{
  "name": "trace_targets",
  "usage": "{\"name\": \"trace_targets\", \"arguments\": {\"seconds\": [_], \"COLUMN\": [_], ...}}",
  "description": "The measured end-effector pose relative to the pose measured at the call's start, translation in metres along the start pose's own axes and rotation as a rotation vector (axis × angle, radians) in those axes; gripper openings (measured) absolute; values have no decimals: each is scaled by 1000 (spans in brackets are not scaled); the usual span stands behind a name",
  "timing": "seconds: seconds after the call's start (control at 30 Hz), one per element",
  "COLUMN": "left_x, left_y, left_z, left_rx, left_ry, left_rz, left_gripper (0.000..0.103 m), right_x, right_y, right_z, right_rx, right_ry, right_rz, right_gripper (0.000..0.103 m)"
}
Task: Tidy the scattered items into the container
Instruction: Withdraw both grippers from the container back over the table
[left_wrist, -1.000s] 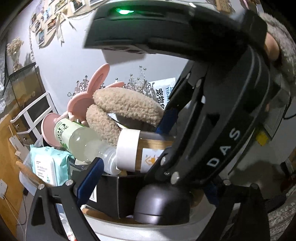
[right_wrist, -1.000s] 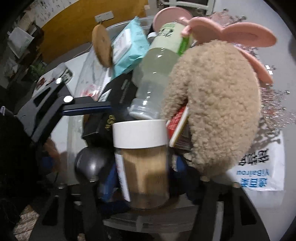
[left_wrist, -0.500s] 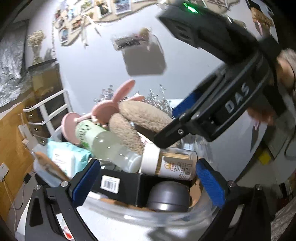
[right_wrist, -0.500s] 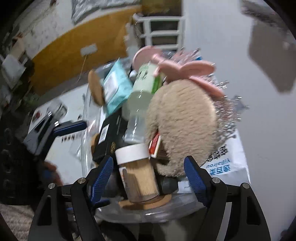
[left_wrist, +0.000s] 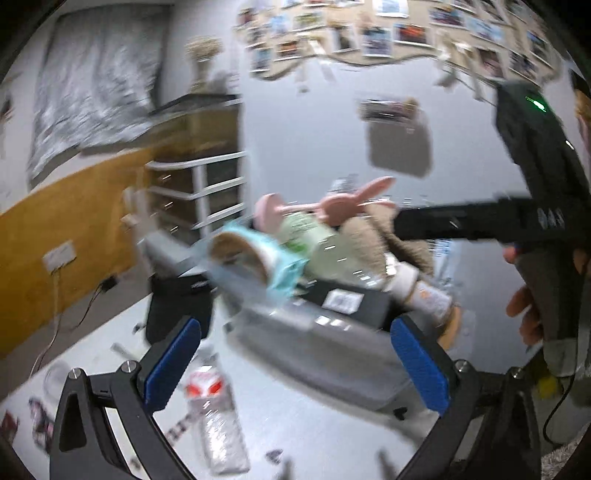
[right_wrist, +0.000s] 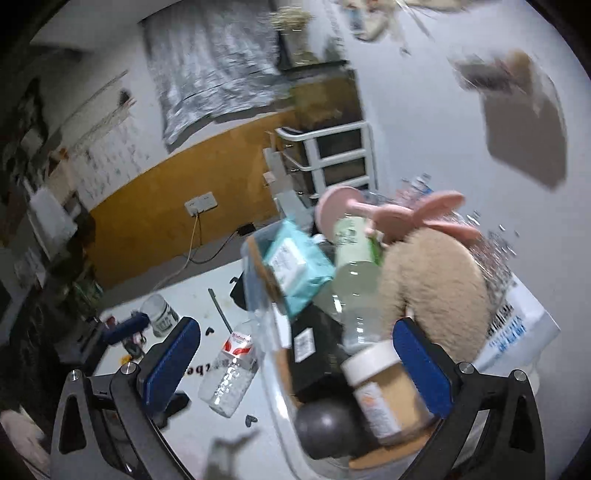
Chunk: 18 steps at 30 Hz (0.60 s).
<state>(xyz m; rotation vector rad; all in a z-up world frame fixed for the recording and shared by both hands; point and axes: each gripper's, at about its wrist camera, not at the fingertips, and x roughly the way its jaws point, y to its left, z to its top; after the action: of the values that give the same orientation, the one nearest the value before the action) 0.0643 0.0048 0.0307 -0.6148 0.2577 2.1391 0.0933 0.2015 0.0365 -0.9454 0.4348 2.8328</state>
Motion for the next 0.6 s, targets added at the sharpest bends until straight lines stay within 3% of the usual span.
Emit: {"name": "trace_targets", "arguments": {"seconds": [0.33, 0.5, 0.6], "left_x": [-48, -70, -80], "left_y": [77, 107, 123], "left_z": [-32, -54, -68], "left_rx": [-172, -228, -268], "left_ry": [23, 44, 66], "left_rz": [159, 218, 231], "left_gripper": [103, 103, 103], "right_x": [4, 31, 42], "right_y": [83, 127, 149], "right_z": [-20, -33, -42], "right_rx": [-125, -169, -193], "right_ry": [-42, 71, 96], "right_rz": [26, 92, 99], "right_gripper": [103, 103, 103]}}
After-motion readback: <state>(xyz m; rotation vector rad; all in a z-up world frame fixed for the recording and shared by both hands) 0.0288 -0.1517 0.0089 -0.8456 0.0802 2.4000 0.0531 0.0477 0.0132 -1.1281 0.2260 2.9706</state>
